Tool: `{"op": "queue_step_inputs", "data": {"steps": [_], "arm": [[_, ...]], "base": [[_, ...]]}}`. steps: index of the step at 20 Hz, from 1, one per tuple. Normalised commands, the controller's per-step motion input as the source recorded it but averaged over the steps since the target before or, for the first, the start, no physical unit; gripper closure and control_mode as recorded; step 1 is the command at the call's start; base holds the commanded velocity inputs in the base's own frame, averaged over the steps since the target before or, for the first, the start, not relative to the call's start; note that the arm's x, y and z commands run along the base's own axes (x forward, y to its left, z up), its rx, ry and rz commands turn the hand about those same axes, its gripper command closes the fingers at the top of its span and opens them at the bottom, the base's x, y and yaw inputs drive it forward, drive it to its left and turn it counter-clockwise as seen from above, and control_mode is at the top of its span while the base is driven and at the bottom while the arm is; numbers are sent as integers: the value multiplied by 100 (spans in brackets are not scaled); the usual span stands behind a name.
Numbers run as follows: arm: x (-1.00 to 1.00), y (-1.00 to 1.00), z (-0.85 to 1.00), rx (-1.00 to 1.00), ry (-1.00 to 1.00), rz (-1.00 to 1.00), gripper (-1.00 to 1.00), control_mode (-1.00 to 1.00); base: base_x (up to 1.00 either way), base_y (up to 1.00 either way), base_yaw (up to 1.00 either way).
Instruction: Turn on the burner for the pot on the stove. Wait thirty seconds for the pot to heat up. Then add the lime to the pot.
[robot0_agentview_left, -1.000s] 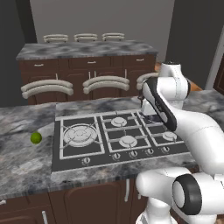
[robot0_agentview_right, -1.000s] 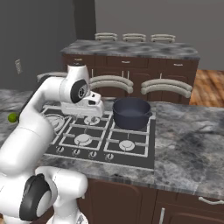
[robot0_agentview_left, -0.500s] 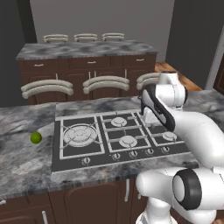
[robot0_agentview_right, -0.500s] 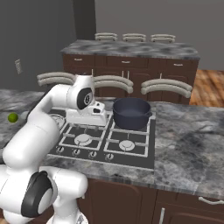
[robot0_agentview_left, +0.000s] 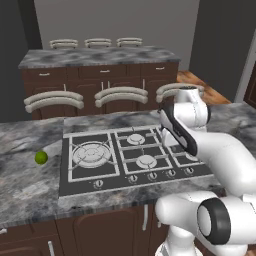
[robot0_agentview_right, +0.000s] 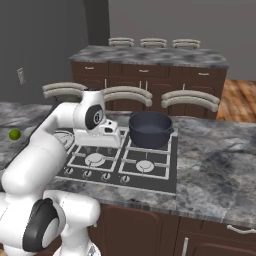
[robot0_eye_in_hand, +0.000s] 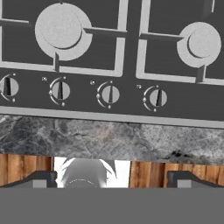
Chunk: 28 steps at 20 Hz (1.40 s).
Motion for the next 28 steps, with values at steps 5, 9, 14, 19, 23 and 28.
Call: {"op": "queue_step_inputs", "data": {"steps": [5, 9, 14, 19, 23, 28], "arm": [[0, 0, -14, -4, 0, 1, -100, -100], [0, 0, 0, 0, 0, 4, -100, -100], [5, 0, -2, 10, 0, 0, -100, -100], [10, -1, -5, 12, 0, 0, -100, -100], [4, 0, -3, 0, 3, 0, -100, -100], [23, 0, -25, 0, 0, 0, -100, -100]], "base": [[0, 0, 0], [0, 0, 0], [0, 0, 0], [0, 0, 0], [0, 0, 0], [0, 0, 0]]}}
